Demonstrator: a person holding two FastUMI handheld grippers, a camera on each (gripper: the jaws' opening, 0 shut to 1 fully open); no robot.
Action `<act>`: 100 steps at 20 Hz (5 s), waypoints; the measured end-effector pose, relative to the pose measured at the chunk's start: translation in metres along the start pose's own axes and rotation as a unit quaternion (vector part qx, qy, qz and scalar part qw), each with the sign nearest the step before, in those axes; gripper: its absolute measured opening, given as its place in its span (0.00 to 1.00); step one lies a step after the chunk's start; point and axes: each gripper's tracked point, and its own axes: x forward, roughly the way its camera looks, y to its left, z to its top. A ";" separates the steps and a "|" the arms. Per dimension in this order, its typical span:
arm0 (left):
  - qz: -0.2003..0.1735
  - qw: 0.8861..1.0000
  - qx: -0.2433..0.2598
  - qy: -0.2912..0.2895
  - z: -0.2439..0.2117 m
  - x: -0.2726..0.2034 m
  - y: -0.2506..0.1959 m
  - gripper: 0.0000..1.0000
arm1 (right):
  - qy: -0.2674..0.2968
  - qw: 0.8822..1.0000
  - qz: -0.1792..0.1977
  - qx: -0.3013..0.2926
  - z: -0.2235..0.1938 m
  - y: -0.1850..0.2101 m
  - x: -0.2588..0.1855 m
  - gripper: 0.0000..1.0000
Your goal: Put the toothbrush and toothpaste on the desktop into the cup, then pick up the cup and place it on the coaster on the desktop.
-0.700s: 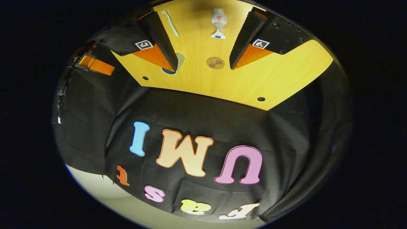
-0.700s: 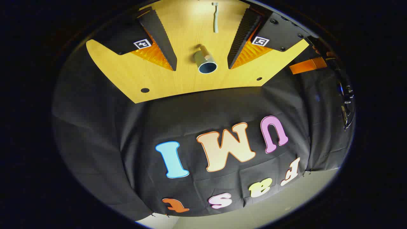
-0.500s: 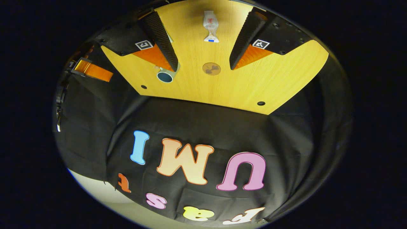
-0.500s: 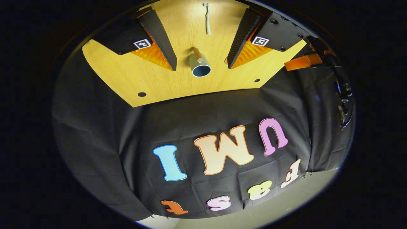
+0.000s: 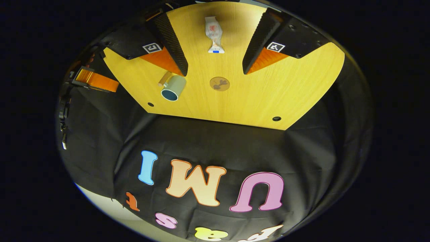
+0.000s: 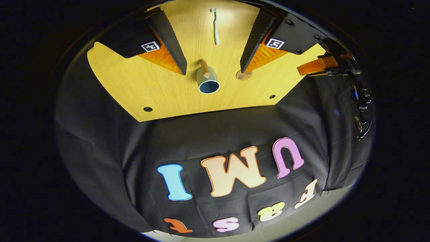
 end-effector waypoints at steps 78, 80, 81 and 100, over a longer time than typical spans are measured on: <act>0.044 0.966 -0.013 0.256 -0.134 0.034 0.027 0.94 | 0.340 0.936 0.009 -0.092 -0.175 0.004 0.085 0.07; 0.037 0.961 -0.021 0.274 -0.138 0.038 0.016 0.94 | 0.314 0.947 0.009 -0.071 -0.157 0.001 0.076 0.07; 0.034 0.958 -0.024 0.282 -0.138 0.040 0.012 0.94 | 0.302 0.951 0.008 -0.062 -0.149 0.000 0.071 0.05; 0.062 0.905 -0.014 0.420 -0.177 0.080 0.000 0.72 | 0.193 0.981 -0.002 0.011 -0.087 -0.063 0.036 0.04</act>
